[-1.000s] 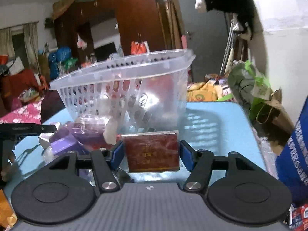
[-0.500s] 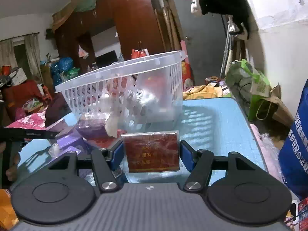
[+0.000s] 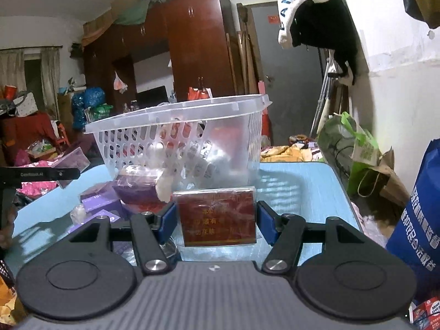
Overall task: Organize objects
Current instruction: 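Grasp the maroon gold-printed box with the right tool while the left tool grasps a pink bagged item, then carry both items over the white basket and open both tools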
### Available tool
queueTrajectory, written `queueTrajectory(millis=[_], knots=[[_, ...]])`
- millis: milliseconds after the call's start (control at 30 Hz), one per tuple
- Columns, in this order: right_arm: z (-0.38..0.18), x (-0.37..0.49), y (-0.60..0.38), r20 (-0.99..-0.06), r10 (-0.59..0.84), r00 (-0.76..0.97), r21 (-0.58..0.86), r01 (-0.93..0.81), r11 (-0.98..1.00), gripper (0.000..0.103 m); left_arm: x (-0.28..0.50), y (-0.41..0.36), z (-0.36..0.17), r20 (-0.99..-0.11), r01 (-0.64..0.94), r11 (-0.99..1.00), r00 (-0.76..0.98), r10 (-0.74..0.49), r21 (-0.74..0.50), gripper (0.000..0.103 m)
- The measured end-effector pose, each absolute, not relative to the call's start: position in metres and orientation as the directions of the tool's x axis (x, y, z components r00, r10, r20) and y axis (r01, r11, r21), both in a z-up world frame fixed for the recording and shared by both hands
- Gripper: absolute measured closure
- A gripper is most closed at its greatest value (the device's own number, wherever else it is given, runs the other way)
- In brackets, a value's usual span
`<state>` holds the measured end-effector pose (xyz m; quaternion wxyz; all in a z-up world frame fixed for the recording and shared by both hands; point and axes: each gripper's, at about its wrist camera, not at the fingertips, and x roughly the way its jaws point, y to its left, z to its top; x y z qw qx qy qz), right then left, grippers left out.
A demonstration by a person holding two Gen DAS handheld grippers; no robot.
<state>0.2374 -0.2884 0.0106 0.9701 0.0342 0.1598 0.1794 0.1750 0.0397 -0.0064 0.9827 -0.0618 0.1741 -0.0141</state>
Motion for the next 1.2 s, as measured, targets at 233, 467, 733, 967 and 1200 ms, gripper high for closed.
queueTrajectory(millis=[233,467,733,967,1200], knots=[[0.011,0.233,-0.288,-0.264,0.361,0.894,0.123,-0.34,0.932,0.039,0.16,0.044,-0.004,-0.245,0.039,0.991,0.967,-0.069,-0.125,0.067],[0.088,0.208,-0.279,-0.057,0.425,0.903,0.071,-0.421,0.904,0.039,0.14,0.016,0.06,-0.128,0.162,0.979,0.976,-0.177,-0.124,0.067],[0.166,0.317,-0.229,-0.217,0.355,0.909,-0.059,-0.376,0.925,0.039,0.236,-0.011,0.109,-0.291,0.145,0.982,0.941,-0.174,-0.12,0.068],[0.147,0.346,-0.224,-0.273,0.352,0.895,-0.047,-0.378,0.925,0.029,0.265,-0.016,0.091,-0.345,0.105,0.989,0.929,-0.137,-0.108,0.035],[0.136,0.29,-0.256,-0.225,0.359,0.906,0.012,-0.366,0.93,0.0,0.217,-0.001,0.08,-0.308,0.113,0.988,0.941,-0.139,-0.101,0.023]])
